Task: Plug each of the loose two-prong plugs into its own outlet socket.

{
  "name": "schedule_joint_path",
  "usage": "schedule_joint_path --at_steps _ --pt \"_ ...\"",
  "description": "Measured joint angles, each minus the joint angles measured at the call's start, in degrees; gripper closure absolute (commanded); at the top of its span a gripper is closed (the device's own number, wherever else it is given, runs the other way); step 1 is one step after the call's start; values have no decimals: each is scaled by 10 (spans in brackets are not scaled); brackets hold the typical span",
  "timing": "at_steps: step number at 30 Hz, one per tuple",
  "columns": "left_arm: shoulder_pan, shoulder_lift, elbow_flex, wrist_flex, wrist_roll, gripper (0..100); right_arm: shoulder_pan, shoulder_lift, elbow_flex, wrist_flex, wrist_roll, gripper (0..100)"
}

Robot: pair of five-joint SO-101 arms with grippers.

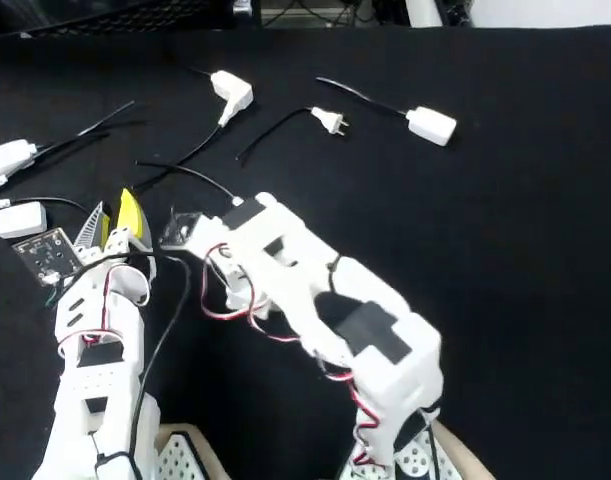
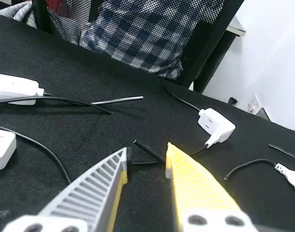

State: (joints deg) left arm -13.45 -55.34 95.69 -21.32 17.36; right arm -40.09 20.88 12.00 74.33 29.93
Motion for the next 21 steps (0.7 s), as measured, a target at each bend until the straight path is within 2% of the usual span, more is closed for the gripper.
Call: schedule_joint_path --at_steps 6,10,13,17,21 --pt "0 0 0 0 0 855 -1 0 0 4 -4 825" --pt "0 0 0 0 0 855 -1 0 -3 11 -4 943" --pt "0 0 0 0 0 855 -2 2 -14 28 -8 936" --pt "0 0 0 0 0 855 35 2 -37 40 -35 987" --pt "0 0 0 0 0 855 90 2 -76 43 -47 986"
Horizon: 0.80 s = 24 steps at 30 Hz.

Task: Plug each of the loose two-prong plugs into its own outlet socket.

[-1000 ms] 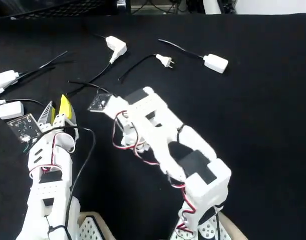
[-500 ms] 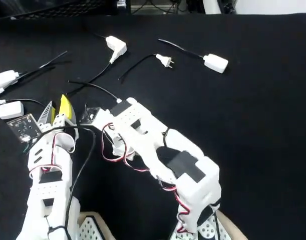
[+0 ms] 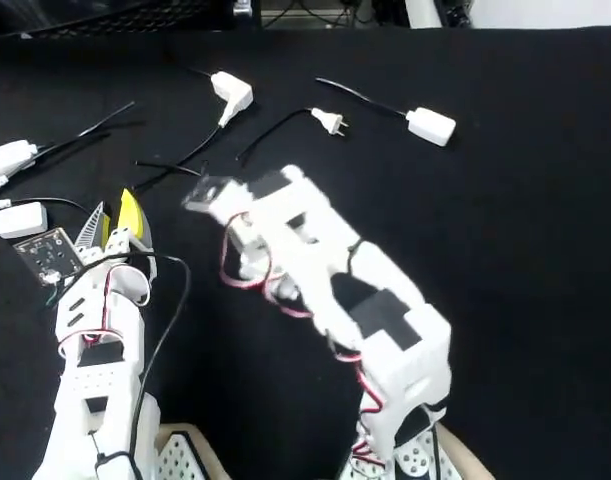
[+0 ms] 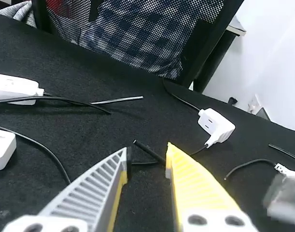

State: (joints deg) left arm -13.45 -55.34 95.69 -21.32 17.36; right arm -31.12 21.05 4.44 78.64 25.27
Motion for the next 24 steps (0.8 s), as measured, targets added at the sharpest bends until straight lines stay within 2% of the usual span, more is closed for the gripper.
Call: schedule_joint_path --at_steps 3,8,16,24 --pt "0 0 0 0 0 855 22 1 -33 16 -25 986" --pt "3 0 0 0 0 855 13 1 -98 90 -34 986" --pt "78 0 0 0 0 855 -25 -12 -129 169 -38 986" --pt "133 0 0 -49 0 852 -92 -215 -23 155 -38 986"
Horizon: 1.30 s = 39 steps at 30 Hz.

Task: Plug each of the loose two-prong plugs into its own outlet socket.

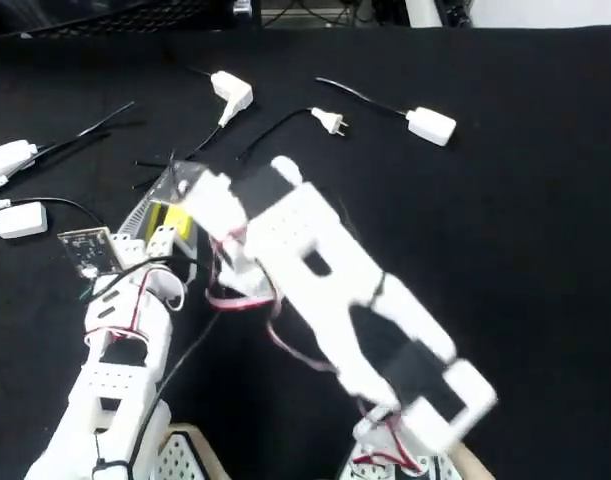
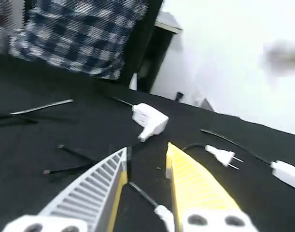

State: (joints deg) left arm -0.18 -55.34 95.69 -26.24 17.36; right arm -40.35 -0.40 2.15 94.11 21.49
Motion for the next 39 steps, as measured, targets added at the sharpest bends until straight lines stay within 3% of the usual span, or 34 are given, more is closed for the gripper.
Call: schedule_joint_path --at_steps 7,12,26,39 --pt "75 0 0 -8 4 851 -1 -149 172 -99 0 986" --pt "127 0 0 -8 4 852 -1 -171 207 -116 0 986" --pt "146 0 0 23 4 854 19 -171 235 -163 -16 986" --pt "145 -7 1 54 4 855 19 -170 149 -85 -27 986"
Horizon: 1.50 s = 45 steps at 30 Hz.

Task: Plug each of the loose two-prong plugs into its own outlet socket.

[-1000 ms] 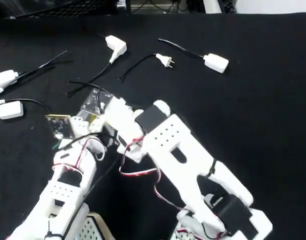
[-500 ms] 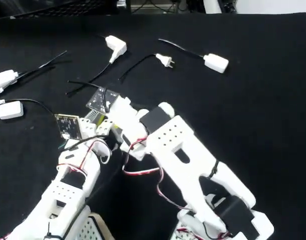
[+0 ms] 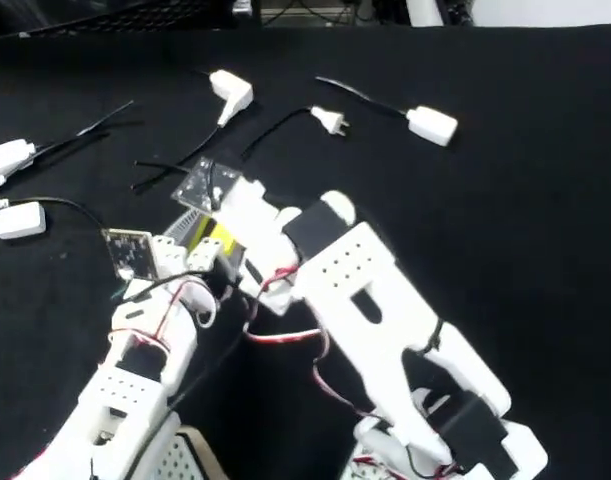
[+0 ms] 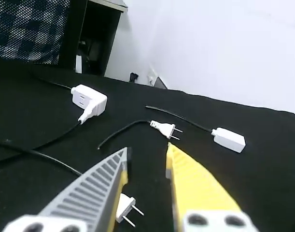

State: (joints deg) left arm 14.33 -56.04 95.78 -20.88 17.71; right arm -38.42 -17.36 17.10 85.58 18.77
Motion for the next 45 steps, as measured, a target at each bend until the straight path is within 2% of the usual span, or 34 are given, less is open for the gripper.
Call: schedule_joint_path --at_steps 5,14,20,23,27,31,34,38,45 --pt "0 0 0 1 0 855 1 -24 0 2 -11 986" --pt "2 7 0 10 -1 855 3 -201 -4 34 -13 986" --pt "4 8 0 10 -3 855 2 -216 32 23 9 986" --pt "-27 8 0 10 -3 854 0 -202 82 -2 31 986" --pt "-98 8 0 10 -3 855 19 -183 165 -78 37 986" --pt "-146 8 0 10 -3 855 87 -155 250 -191 53 986" --pt "-151 8 0 10 -3 855 139 -125 303 -280 86 986" --pt "-154 8 0 10 -3 855 152 -69 363 -392 103 986" --pt "-154 8 0 10 -3 855 191 57 367 -506 103 983"
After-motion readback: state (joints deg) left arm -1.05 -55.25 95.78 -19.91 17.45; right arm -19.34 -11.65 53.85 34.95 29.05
